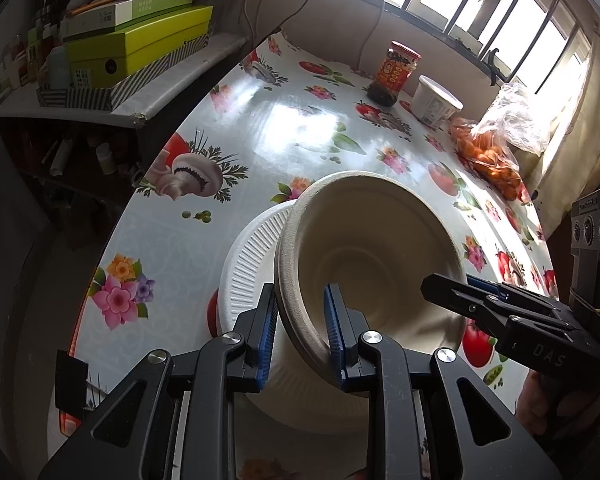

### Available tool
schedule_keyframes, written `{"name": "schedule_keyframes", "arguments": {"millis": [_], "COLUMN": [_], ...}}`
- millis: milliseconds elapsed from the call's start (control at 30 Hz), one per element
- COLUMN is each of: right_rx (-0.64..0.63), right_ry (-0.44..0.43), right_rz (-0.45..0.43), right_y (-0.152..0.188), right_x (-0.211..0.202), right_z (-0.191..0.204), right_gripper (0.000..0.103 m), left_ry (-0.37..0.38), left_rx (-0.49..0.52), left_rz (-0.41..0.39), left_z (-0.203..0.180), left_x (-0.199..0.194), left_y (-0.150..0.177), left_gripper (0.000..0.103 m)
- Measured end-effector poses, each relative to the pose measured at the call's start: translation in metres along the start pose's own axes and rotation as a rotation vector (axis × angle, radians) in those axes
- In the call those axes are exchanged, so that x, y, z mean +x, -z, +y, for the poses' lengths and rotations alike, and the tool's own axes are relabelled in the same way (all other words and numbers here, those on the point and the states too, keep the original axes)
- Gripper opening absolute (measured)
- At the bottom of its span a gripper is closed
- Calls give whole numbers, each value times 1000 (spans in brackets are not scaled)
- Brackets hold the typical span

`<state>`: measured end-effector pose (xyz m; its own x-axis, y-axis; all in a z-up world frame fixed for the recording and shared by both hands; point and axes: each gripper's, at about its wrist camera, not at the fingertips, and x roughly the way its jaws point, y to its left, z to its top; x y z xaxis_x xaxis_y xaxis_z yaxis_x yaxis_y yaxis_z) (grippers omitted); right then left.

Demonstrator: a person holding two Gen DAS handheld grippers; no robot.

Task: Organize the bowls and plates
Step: 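Lower the beige bowls onto the white plate stack with both grippers, then open both grippers and release the bowls on the plates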

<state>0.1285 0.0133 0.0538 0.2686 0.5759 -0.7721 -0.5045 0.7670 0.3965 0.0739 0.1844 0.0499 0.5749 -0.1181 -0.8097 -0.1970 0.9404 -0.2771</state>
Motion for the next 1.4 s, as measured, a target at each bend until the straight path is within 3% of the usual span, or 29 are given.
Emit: {"name": "schedule_keyframes", "arguments": {"millis": [333,467,700,800,1400], "right_rx": [-4,-18,-23,-24,-51], "right_ry": [-2,-4,2,5,18], "right_rz": [0,-4,-14,-16,-53], "right_y": [0,0,0,0,8], "right_x": [1,-1,-4,-5,-17], "right_z": [0,3,3,3,7], "right_gripper": [32,43,49,50,59], "left_ry": [-9,-3,-6,-15,-48], "left_rx": [9,10,17,18,14], "left_rz": [3,6,2,-5,-47], "left_z": [-1,-2,-4,-5,-9], "left_x": [2,4,4,3,-12], "left_y": [1,1,1,2,7], "left_gripper": [25,25,31,41,45]}}
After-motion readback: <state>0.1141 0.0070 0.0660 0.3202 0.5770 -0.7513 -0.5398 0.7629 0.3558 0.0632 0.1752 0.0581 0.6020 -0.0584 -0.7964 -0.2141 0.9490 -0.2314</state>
